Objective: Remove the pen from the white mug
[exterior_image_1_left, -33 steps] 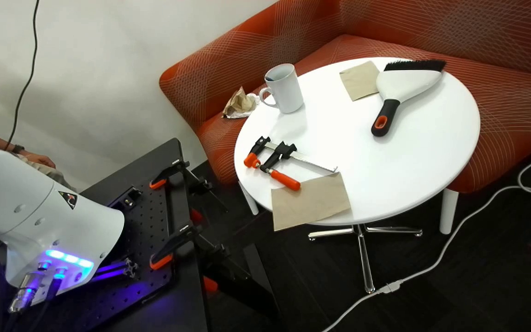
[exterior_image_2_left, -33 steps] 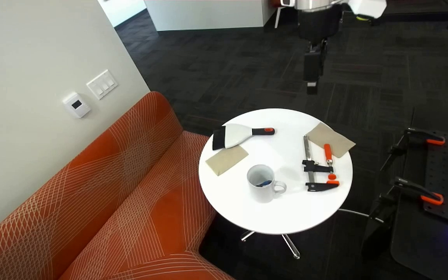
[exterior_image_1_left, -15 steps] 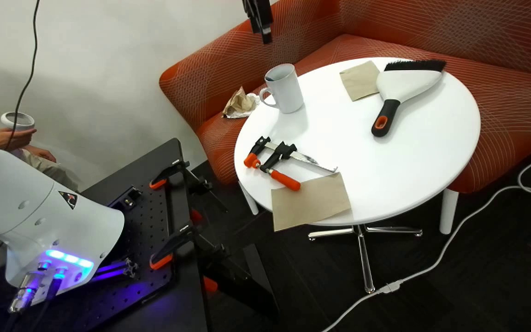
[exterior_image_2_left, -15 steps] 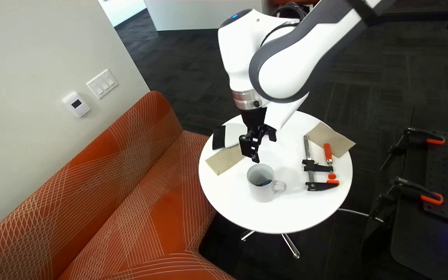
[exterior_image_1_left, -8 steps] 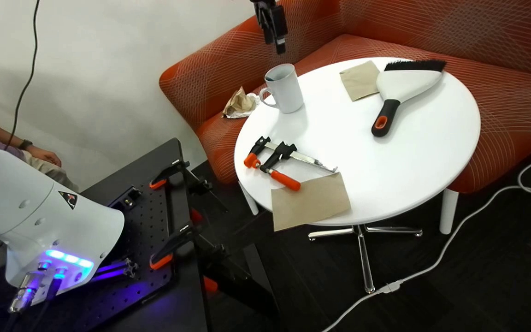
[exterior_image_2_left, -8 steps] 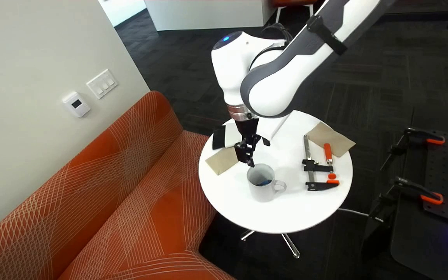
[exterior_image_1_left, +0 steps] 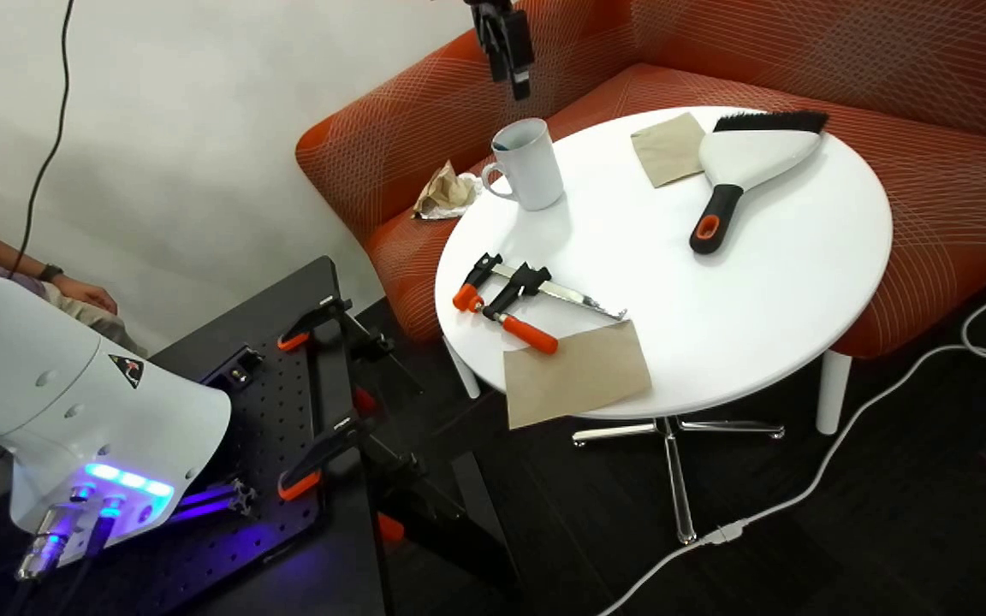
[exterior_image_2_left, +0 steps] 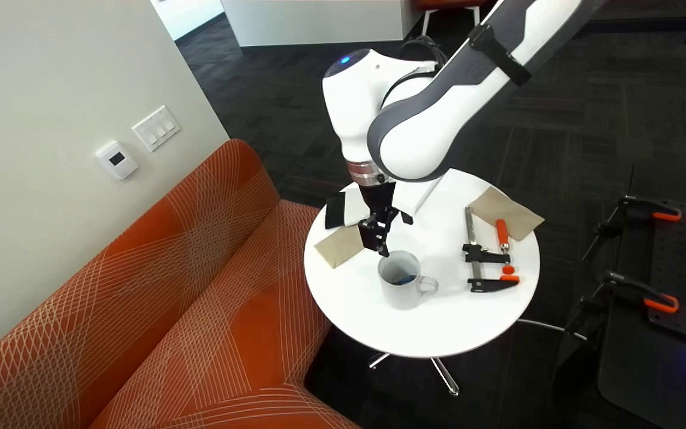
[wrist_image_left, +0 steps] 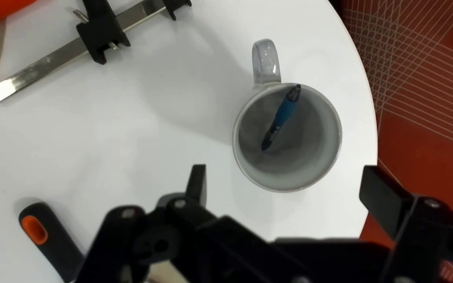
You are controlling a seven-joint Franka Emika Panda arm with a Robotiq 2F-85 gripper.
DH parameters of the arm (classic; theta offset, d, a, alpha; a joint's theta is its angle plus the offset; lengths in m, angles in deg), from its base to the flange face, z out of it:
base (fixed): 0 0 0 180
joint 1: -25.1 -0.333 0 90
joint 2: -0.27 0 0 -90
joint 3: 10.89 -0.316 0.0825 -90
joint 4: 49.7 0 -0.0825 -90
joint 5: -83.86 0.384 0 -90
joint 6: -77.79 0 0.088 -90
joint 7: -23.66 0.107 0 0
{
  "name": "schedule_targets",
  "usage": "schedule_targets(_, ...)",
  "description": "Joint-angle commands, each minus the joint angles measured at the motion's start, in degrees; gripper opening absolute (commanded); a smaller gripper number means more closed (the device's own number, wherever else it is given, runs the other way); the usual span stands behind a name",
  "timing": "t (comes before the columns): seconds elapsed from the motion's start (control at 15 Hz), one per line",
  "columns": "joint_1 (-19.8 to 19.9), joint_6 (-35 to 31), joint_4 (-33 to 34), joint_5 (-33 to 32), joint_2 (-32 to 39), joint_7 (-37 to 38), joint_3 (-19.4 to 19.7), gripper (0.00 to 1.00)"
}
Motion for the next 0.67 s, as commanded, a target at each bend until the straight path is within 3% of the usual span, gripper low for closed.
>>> schedule_targets(0.0, -1.25, 1.00, 0.82, -0.20, 0.75, 1.79, 0.77, 1.00)
schedule_targets(0.33, -1.79, 0.15, 0.78, 0.05, 1.81, 2.29, 0.72, 0.98)
schedule_targets(0.53, -1.86, -0.14, 0.89, 0.56, 2.36, 2.45, 0.53, 0.70)
schedule_targets(0.6, -1.84, -0.23, 0.89, 0.70, 2.48, 2.37, 0.48, 0.66)
